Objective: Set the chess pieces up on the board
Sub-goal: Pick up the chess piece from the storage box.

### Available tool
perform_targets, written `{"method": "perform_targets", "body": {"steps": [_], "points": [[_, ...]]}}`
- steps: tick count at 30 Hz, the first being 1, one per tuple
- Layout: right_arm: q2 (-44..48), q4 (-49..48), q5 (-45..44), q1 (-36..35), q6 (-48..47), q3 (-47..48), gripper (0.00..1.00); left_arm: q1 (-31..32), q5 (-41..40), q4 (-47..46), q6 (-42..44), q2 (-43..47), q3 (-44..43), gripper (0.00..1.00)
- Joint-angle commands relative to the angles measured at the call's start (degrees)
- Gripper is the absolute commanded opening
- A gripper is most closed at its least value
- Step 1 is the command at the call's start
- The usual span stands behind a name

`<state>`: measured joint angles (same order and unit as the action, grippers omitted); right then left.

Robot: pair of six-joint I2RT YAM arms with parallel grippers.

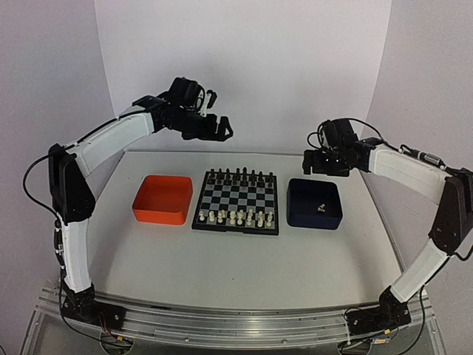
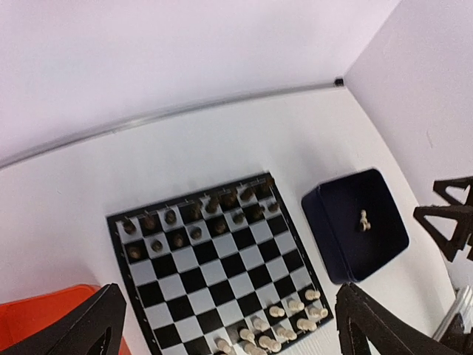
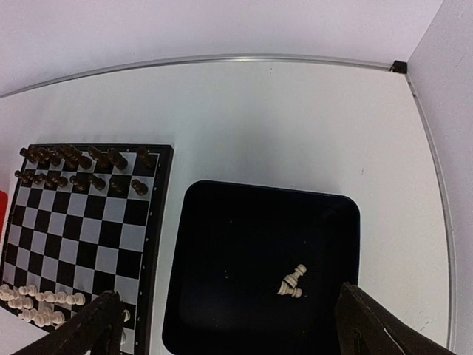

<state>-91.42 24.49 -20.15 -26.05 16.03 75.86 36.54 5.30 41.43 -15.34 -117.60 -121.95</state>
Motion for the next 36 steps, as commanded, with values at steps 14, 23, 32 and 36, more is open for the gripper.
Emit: {"method": "perform_targets", "body": {"steps": [14, 23, 32, 36], "points": [[-23.21, 22.98, 19.66, 13.80, 19.44, 17.96, 0.67, -10.18, -10.25, -30.60, -3.73, 10.43, 24.73, 1.00], [-27.75, 22.96, 7.97, 10.14, 26.74, 18.94, 0.61, -10.56, -11.21, -29.31, -4.02, 8.78, 23.54, 1.00], [-30.70, 22.84, 3.42, 8.65, 30.22, 18.22, 0.53, -10.94, -10.66, -28.75, -4.47, 9.72, 24.68, 1.00], [-31.90, 22.54, 3.63, 8.66, 30.73, 18.00, 0.49, -10.97, -10.45, -28.69, -4.69, 10.91, 26.27, 1.00]]}}
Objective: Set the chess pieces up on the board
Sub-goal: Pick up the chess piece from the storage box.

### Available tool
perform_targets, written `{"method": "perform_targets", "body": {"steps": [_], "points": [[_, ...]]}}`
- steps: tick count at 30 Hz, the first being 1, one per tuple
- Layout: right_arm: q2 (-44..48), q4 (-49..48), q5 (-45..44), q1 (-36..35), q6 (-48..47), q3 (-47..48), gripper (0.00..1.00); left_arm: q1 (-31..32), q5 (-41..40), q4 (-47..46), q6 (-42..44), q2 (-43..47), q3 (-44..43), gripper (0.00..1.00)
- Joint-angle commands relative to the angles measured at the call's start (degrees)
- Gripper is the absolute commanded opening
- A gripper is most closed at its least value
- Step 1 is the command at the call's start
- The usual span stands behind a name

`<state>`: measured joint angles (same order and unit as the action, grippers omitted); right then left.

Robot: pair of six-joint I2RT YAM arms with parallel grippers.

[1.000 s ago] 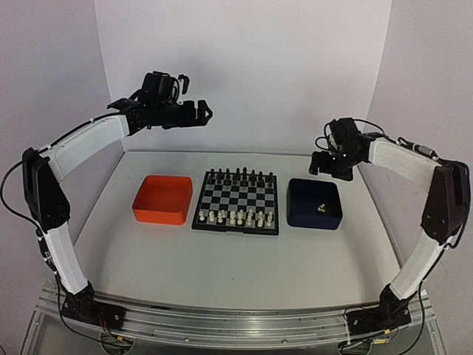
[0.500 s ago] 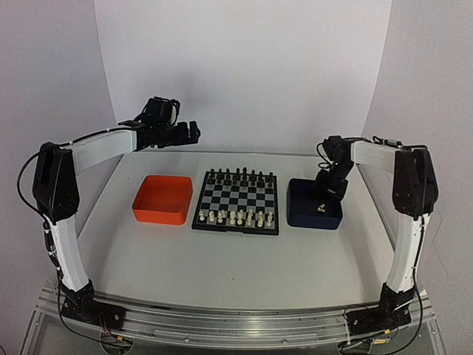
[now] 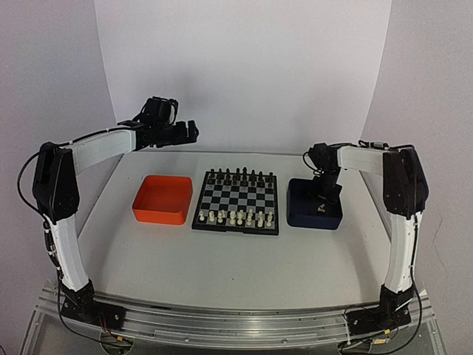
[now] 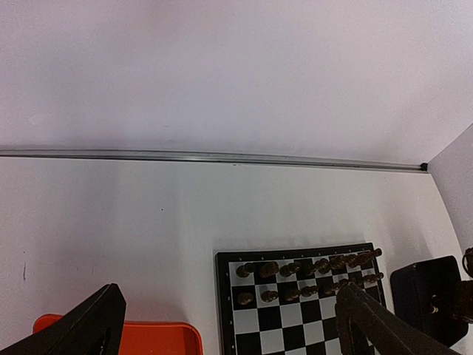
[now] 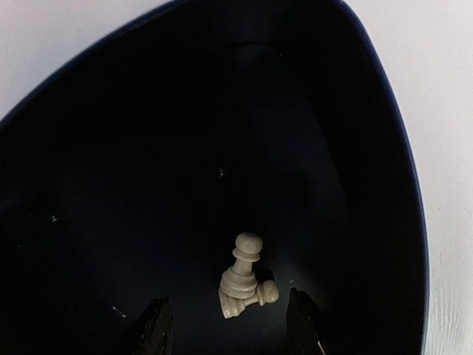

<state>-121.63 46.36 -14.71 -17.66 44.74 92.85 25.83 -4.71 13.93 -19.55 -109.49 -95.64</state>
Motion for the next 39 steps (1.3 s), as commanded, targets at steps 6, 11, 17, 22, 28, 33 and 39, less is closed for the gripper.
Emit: {"method": "perform_targets", "body": {"steps": [6, 11, 17, 22, 28, 33, 39], "points": [[-2.81, -2.18, -2.65, 0.17, 1.50, -0.54, 0.42, -0.25, 0.94, -1.01, -0.91, 4.68, 1.91, 1.00], [-1.40, -4.69, -2.79, -0.05, 1.51, -3.20, 0.21, -0.25, 1.43, -0.75, -1.36, 6.14, 3.38, 1.00], [-0.90, -7.34, -3.54, -0.17, -0.65, -4.81, 0.16, -0.25, 2.29, -0.83, -1.86, 8.13, 5.58, 1.00], [2.82, -9.18, -4.88, -0.65, -4.29, -5.10, 0.07, -0.25, 3.31, -0.56, -2.21, 10.00, 7.47, 1.00], [9.61, -11.57, -4.57, -1.82, -12.80, -5.54, 0.05, -0.25, 4.85, -2.41, -2.47, 13.46, 11.18, 1.00], [16.42, -17.03, 2.82, -1.94, -21.58, -9.67, 0.03, -0.25, 9.20, -2.95, -2.64, 14.93, 12.29, 1.00], [23.19, -27.33, 35.51, -3.72, -38.02, -14.57, 0.06, -0.25, 27.63, -5.87, -3.50, 12.78, 9.56, 1.00]]}}
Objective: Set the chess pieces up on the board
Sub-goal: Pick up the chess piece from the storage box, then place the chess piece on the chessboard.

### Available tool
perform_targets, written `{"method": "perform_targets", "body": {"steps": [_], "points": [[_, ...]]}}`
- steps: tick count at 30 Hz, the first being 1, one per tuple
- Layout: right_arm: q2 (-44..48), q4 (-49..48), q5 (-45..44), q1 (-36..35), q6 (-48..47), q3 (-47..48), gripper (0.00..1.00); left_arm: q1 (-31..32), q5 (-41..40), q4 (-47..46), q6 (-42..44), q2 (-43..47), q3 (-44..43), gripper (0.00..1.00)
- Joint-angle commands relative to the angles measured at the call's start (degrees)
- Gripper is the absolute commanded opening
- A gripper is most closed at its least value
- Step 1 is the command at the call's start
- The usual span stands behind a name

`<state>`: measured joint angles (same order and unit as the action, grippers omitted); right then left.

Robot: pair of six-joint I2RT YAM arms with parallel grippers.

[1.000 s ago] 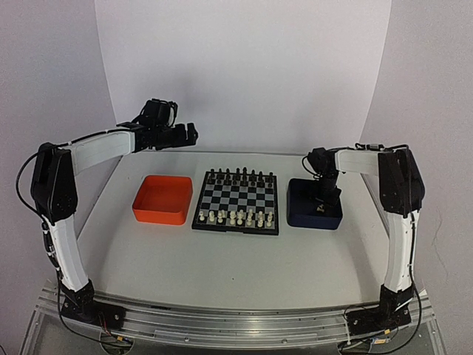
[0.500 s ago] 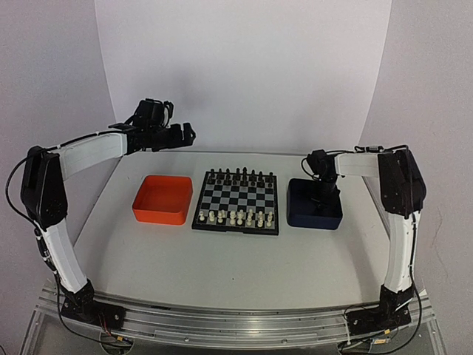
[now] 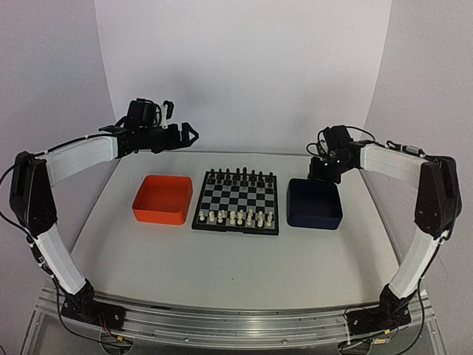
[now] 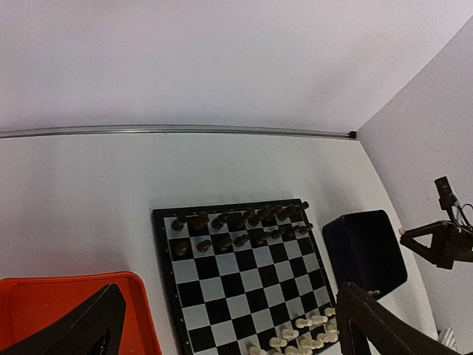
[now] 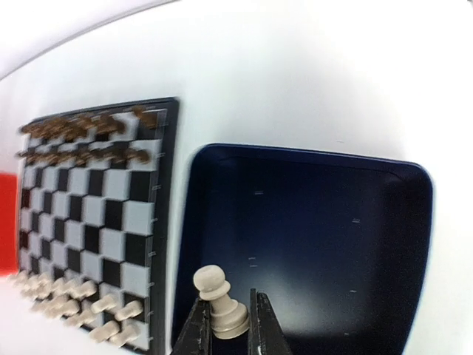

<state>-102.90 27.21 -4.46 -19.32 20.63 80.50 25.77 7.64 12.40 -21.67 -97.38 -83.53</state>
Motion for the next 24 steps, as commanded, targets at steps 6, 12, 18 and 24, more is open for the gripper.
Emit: {"method": "perform_targets", "body": {"steps": [6, 12, 18, 24], "points": [[1.98, -10.48, 32.64, -9.15, -19.09, 3.48, 0.05, 2.48, 38.05, -10.52, -8.00, -8.73, -8.59, 0.90], [-1.59, -16.97, 37.06, -12.33, -17.38, 7.12, 0.05, 9.01, 36.70, -2.65, -5.21, -16.88, -18.04, 0.76], [-2.55, -18.57, 33.59, -13.28, -16.65, 8.02, 0.04, 9.81, 37.44, -5.28, -7.17, -16.78, -16.00, 0.66], [-2.28, -20.50, 29.95, -14.67, -18.47, 7.36, 0.04, 10.01, 36.93, -7.03, -9.36, -17.23, -15.23, 0.50]]}}
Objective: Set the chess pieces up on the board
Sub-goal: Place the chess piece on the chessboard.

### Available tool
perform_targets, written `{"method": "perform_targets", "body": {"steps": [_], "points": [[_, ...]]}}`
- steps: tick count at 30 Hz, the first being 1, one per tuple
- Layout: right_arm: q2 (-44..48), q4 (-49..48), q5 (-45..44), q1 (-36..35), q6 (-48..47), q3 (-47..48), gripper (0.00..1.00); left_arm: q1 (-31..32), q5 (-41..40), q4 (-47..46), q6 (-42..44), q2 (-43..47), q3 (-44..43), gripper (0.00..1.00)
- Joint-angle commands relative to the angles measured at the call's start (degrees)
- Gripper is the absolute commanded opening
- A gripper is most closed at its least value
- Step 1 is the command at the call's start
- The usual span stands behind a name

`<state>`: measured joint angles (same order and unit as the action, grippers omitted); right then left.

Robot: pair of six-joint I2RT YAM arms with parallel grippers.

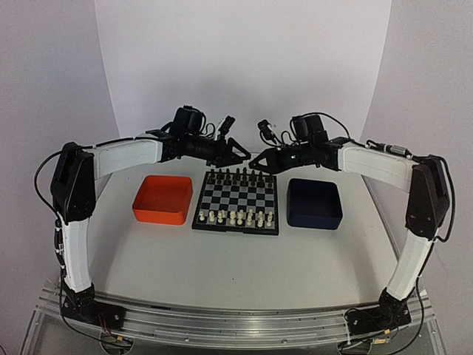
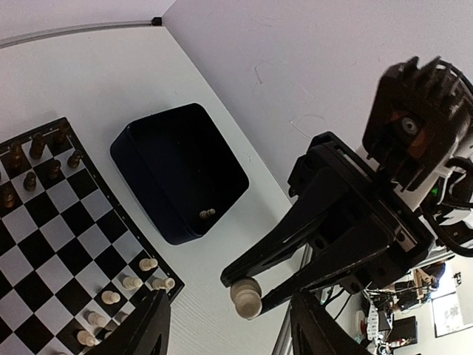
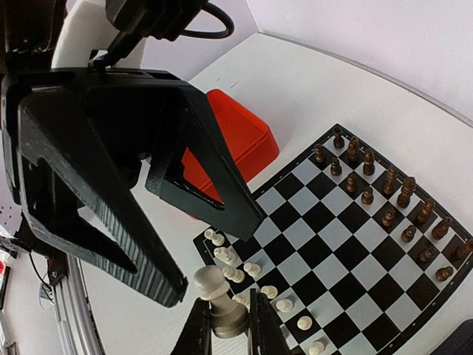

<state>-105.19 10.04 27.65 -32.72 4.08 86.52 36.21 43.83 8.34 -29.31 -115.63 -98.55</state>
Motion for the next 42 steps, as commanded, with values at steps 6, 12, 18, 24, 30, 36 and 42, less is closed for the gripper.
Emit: {"method": "perform_targets", "body": {"steps": [6, 12, 18, 24, 30, 36, 42], "points": [[1.16, -4.98, -6.27, -2.72, -5.80, -0.49, 0.04, -0.44, -0.56, -3.86, -3.52, 0.49, -0.31, 0.44], [1.97, -8.33, -13.24, -4.12, -7.68, -2.72, 0.04, -0.44, -0.39, -4.64, -4.51, 0.02, -0.55, 0.40], [2.18, -14.41, -23.69, -7.17, -12.06, -5.12, 0.04, -0.41, -0.24, -4.04, -5.04, -0.85, -1.56, 0.37], [2.86, -18.85, -27.05, -8.16, -12.54, -7.44, 0.04, -0.43, -1.04, -3.33, -5.59, -1.66, -2.43, 0.36], [3.56, -20.35, -30.34, -8.59, -12.77, -8.35, 0.04, -0.44, -2.12, -2.64, -5.52, -1.38, -2.34, 0.36], [3.39, -20.72, -31.16, -8.67, -12.31, -8.10, 0.05, -0.44, -2.24, -2.62, -5.33, -1.25, -2.31, 0.29], [2.89, -20.81, -29.48, -9.05, -13.57, -7.83, 0.05, -0.44, -1.93, -2.63, -5.46, -1.75, -2.77, 0.15]]}}
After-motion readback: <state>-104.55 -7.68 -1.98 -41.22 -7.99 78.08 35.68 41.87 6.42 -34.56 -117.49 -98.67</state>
